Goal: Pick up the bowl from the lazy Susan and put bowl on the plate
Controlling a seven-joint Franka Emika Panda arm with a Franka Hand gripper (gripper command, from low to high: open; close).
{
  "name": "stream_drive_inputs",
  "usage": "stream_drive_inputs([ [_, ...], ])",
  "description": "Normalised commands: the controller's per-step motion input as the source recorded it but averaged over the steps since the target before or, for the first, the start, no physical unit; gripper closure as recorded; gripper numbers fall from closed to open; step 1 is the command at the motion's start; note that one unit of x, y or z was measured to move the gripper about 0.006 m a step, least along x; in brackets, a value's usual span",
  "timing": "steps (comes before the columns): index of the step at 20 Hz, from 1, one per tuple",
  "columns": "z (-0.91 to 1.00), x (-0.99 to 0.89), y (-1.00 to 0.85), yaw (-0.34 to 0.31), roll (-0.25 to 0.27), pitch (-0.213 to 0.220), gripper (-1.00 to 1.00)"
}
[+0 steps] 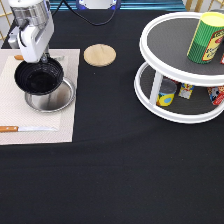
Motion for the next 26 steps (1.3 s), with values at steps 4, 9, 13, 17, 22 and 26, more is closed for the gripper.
stream_drive_inputs([
  [4,-0.33,-0.06,0.27,-0.035,-0.051,-0.059,1.00],
  [9,-0.45,-0.04,-0.01,-0.044,-0.015,-0.027,1.00],
  [13,-0.27,0.00,-0.20,-0.042,0.000,-0.010,1.00],
  [17,-0.10,0.12,-0.11,-0.013,0.000,0.001,1.00],
  [22,-0.19,0.25,-0.11,-0.013,0.001,0.025,1.00],
  [26,0.05,0.19,0.02,-0.020,-0.005,0.061,-1.00],
])
